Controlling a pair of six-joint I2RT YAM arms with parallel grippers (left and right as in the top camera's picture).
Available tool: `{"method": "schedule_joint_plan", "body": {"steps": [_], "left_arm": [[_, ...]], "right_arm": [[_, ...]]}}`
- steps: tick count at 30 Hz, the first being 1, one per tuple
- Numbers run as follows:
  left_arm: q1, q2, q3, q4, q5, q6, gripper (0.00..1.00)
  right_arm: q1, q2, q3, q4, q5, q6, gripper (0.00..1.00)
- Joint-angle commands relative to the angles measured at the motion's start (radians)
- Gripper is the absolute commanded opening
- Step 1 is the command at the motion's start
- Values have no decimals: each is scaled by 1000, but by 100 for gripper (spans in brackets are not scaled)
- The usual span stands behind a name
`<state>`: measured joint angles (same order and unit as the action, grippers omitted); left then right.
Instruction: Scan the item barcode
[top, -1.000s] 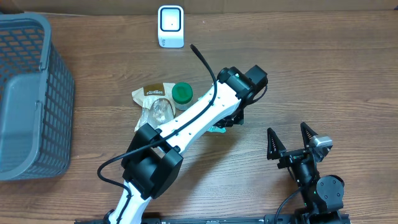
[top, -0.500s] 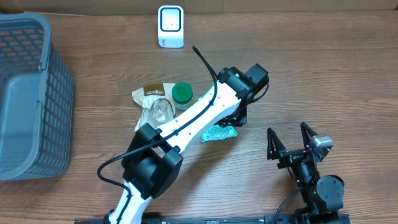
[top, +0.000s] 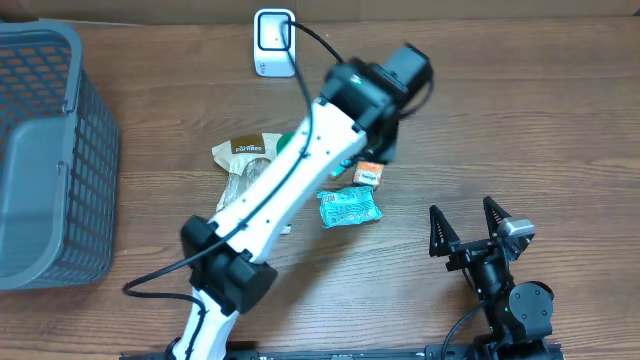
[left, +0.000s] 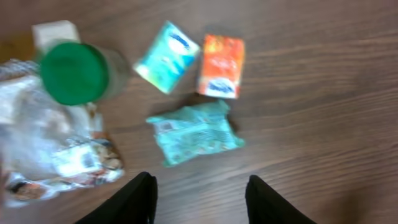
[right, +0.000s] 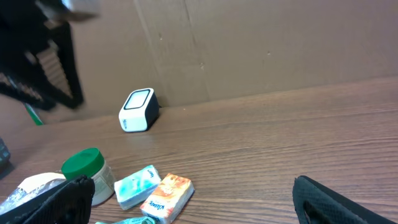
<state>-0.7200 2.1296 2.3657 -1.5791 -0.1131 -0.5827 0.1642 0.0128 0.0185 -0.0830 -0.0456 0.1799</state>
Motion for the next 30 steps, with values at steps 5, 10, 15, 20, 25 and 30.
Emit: {"method": "schedule_joint_plan", "body": {"steps": [5, 10, 15, 20, 25, 30], "left_arm": [[203, -173, 73, -49, -4, 177, 69], [385, -219, 73, -89, 71, 302, 88], [580, -219, 63, -110, 148, 393, 96], [743, -218, 60, -105, 270, 492, 97], [832, -216, 58, -105, 264, 578, 97], [881, -213, 58, -103, 260, 587, 100]], "right_arm": [[-3, -10, -10, 3, -1, -2, 100], [-3, -10, -10, 3, -1, -2, 100], [-3, -10, -10, 3, -1, -2, 100], [-3, -10, -10, 3, -1, -2, 100], [-3, -10, -10, 3, -1, -2, 100], [-3, -10, -10, 3, -1, -2, 100]]}}
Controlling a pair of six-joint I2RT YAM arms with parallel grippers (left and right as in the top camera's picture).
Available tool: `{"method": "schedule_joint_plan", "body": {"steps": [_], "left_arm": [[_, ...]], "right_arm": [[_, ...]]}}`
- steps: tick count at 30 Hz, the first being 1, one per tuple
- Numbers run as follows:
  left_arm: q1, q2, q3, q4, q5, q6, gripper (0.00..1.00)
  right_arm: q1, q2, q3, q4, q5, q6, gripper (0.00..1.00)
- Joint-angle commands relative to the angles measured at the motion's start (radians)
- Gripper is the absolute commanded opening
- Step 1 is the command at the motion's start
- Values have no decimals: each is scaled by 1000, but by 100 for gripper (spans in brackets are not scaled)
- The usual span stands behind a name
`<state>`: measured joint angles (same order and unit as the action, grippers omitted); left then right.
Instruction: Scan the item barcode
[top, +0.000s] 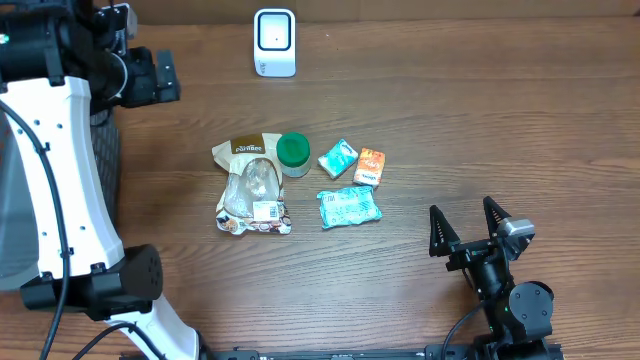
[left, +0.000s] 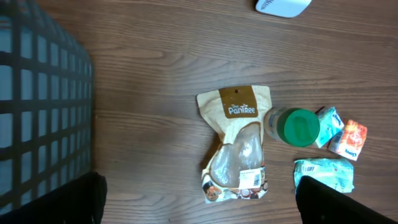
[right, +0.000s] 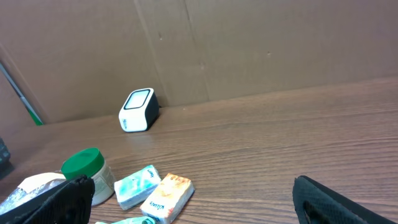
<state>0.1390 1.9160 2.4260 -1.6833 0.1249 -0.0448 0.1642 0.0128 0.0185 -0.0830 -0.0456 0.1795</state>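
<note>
A white barcode scanner stands at the table's back edge. In the middle lie a PanTree snack pouch, a green-lidded jar, a teal tissue pack, an orange tissue pack and a teal wrapped pack. My left gripper hangs high at the back left, open and empty. At the front right my right gripper stands open and empty.
A grey mesh basket fills the left side, partly hidden under my left arm in the overhead view. A brown cardboard wall rises behind the scanner.
My left gripper was low over the tissue packs and the teal pack. Now it is high at the back left beside the basket, jaws wider apart, holding nothing. The items and right arm are unmoved.
</note>
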Motion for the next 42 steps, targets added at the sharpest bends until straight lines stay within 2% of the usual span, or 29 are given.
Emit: {"method": "schedule_joint_plan", "body": {"steps": [1, 20, 29, 42], "left_arm": [[27, 1, -3, 1, 21, 49, 100], [31, 1, -3, -2, -6, 50, 100], [32, 1, -3, 8, -129, 50, 100], [31, 1, -3, 32, -131, 48, 99]], "right_arm": [[-3, -10, -10, 3, -1, -2, 100], [-3, -10, -10, 3, -1, -2, 100], [-3, -10, -10, 3, -1, -2, 100], [-3, -10, -10, 3, -1, -2, 100]]}}
